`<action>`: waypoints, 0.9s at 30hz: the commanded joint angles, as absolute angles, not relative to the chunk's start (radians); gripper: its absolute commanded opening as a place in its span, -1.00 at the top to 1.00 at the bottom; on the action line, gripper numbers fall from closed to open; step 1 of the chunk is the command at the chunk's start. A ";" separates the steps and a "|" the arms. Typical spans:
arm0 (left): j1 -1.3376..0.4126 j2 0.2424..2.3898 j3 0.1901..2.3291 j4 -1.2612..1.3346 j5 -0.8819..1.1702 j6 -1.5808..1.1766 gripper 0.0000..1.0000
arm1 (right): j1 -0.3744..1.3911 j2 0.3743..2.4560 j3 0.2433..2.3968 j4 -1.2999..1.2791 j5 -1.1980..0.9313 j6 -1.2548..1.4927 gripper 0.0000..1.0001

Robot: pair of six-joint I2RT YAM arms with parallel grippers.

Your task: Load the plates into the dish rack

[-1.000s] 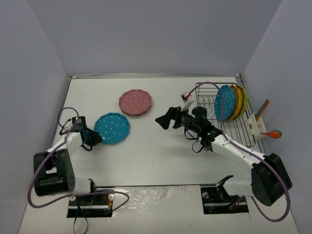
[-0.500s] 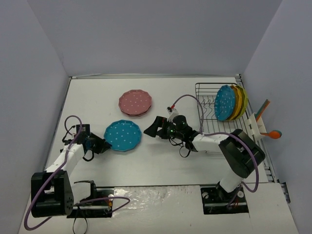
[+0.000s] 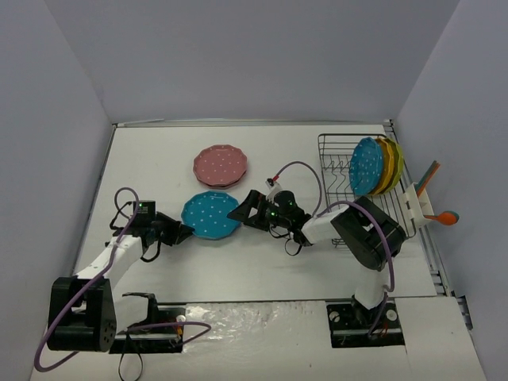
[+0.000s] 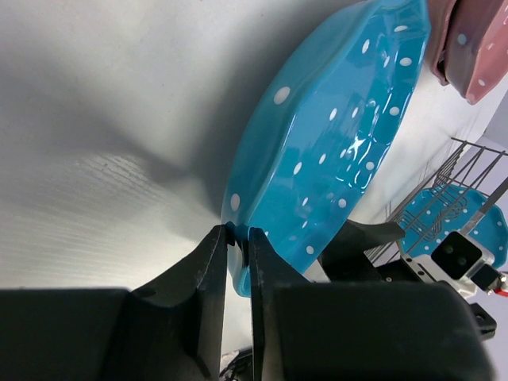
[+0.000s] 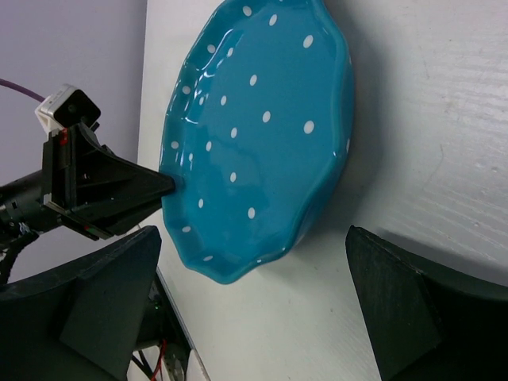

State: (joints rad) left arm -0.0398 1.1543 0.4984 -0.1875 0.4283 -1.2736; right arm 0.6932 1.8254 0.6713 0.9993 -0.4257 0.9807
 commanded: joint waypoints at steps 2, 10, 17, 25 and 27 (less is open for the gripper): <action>-0.053 1.096 0.527 0.002 0.533 -1.367 1.00 | 0.700 1.871 0.722 1.159 -0.465 1.065 -0.98; -0.070 1.084 0.487 0.081 0.555 -1.411 1.00 | 0.700 1.939 0.722 1.243 -0.482 1.120 -0.91; -0.094 1.069 0.468 0.111 0.552 -1.425 1.00 | 0.700 1.980 0.720 1.303 -0.486 1.152 -0.81; -0.135 1.068 0.458 0.117 0.545 -1.419 1.00 | 0.701 2.008 0.730 1.335 -0.489 1.164 -0.58; -0.139 1.065 0.450 0.122 0.545 -1.421 1.00 | 0.700 2.011 0.728 1.342 -0.485 1.163 -0.47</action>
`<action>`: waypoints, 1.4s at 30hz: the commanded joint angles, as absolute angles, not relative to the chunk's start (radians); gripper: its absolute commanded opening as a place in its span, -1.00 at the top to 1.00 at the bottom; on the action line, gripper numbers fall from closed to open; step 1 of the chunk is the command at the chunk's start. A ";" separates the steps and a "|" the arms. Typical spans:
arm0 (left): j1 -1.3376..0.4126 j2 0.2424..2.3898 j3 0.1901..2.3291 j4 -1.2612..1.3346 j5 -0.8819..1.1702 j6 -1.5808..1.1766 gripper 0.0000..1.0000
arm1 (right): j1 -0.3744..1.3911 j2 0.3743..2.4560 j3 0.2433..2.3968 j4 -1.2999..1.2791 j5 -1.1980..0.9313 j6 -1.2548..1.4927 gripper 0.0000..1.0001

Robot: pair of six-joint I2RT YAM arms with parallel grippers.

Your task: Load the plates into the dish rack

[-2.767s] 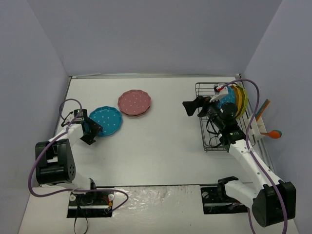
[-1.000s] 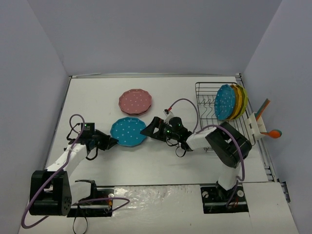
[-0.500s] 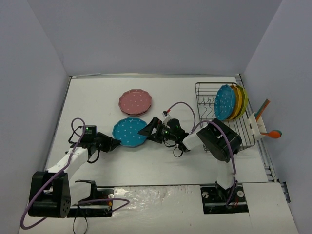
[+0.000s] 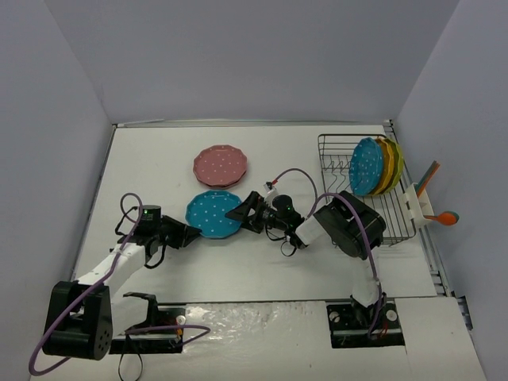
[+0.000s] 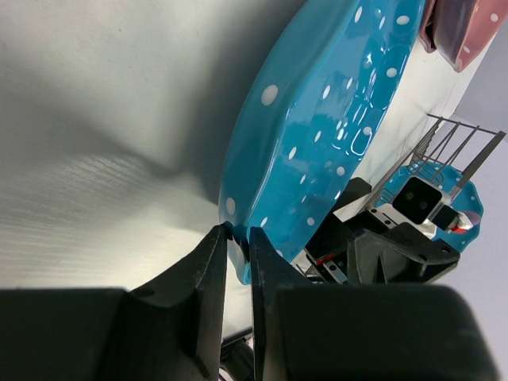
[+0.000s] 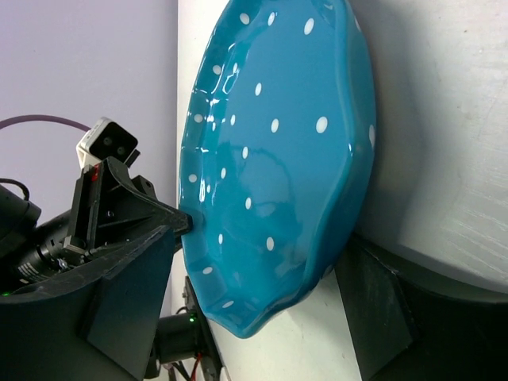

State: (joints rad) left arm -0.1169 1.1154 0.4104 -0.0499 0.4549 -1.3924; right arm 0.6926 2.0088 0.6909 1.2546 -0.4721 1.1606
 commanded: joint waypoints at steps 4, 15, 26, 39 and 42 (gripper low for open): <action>-0.150 1.062 0.438 0.126 0.547 -1.422 1.00 | 0.700 2.017 0.723 1.371 -0.479 1.171 -0.30; -0.167 1.041 0.408 0.091 0.543 -1.383 1.00 | 0.701 2.007 0.694 1.449 -0.466 1.180 0.30; -0.175 1.021 0.383 0.026 0.518 -1.290 0.86 | 0.700 1.880 0.666 1.437 -0.452 1.124 1.00; -0.175 0.977 0.457 -0.120 0.449 -1.195 -0.36 | 0.692 1.514 0.747 0.920 -0.324 0.739 1.00; -0.175 0.951 0.505 -0.179 0.436 -1.158 -0.57 | 0.687 1.421 0.808 0.715 -0.252 0.623 1.00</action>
State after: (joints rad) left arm -0.1749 0.9913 0.3994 -0.1350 0.4531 -1.2193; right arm 0.6945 1.5910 0.6726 0.8029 -0.3429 0.8045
